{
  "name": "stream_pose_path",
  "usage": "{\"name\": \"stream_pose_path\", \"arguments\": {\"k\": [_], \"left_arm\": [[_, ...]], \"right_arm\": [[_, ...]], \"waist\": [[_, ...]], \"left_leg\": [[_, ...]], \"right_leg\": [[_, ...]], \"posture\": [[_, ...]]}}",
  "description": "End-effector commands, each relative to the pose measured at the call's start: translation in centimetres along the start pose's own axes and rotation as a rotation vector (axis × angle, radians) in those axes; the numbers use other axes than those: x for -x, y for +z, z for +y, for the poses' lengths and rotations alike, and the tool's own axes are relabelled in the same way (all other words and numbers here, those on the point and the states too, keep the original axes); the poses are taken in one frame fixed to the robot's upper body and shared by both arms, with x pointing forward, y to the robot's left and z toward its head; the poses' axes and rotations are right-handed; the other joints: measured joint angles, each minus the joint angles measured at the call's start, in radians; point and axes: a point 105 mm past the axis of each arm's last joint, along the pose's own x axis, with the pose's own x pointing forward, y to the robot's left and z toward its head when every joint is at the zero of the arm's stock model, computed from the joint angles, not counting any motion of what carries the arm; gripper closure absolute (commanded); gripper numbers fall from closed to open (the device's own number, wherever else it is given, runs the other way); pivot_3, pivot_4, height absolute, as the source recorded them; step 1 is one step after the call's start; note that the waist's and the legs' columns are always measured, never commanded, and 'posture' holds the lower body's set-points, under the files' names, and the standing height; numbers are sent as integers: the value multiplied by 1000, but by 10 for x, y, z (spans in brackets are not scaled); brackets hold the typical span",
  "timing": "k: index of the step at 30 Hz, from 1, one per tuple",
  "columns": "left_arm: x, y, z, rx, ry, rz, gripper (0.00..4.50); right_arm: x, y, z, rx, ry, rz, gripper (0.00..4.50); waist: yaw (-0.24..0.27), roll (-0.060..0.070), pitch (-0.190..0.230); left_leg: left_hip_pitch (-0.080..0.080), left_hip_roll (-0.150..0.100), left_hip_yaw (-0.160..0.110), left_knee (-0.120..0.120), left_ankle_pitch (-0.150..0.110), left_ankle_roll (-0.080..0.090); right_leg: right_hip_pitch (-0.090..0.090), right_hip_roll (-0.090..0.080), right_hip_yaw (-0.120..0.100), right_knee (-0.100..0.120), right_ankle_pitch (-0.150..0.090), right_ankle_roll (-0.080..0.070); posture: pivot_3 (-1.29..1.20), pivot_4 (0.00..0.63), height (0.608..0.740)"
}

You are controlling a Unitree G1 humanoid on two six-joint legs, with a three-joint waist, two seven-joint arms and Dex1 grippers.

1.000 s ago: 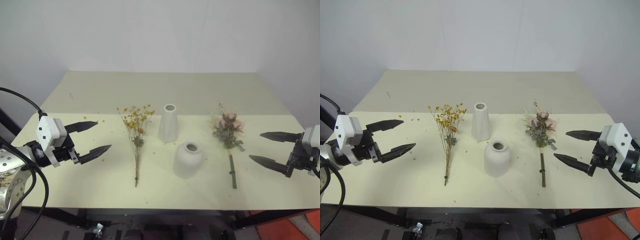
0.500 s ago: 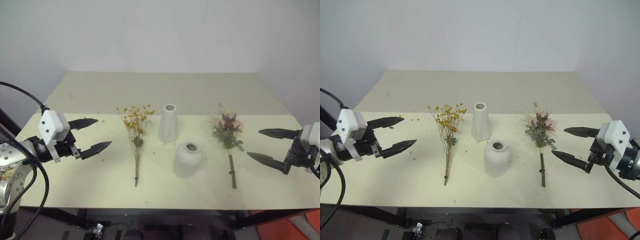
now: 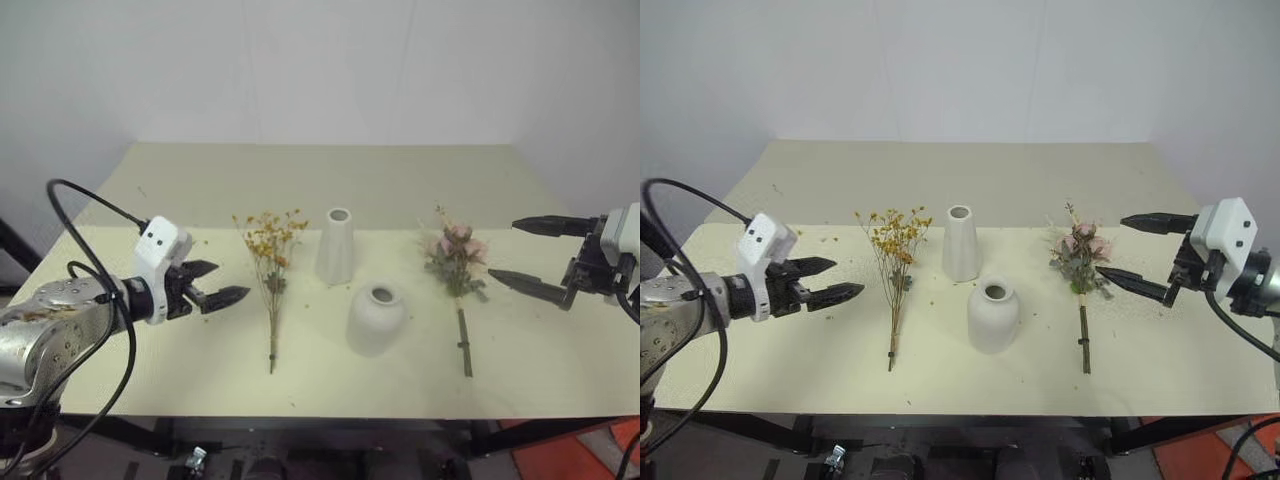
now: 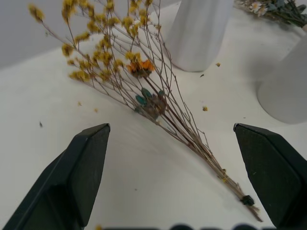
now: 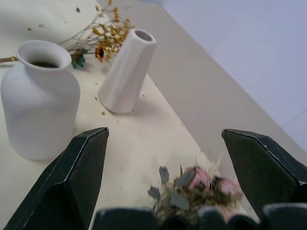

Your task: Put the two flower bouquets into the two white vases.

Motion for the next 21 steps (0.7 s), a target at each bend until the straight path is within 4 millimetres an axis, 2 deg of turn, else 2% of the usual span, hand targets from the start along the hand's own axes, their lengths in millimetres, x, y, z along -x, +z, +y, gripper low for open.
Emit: {"name": "stream_pose_path", "arguments": {"k": [1,8,12,21], "left_arm": [[-6,2,-1,67,40,97,0],[-29,-11,0,141,66,257,0],[-37,-16,-1,99,80,361,0],[-66,-14,-23,107,25,400,0]], "right_arm": [[-9,19,-5,75,31,-58,61],[-26,23,-5,97,67,-110,61],[-30,23,-4,101,69,-125,61],[-31,25,0,103,62,-146,61]], "waist": [[0,0,0],[-3,0,0],[2,-1,1],[4,-1,1]], "left_leg": [[0,0,0,0,0,0],[0,0,0,0,0,0],[-3,0,0,0,0,0],[-3,-1,0,1,0,-1]], "right_leg": [[1,0,0,0,0,0],[1,0,0,-2,0,1],[-3,0,1,-1,0,1],[-2,-1,1,-1,1,1]], "posture": [[0,150,740],[0,150,740],[0,150,740],[0,150,740]]}}
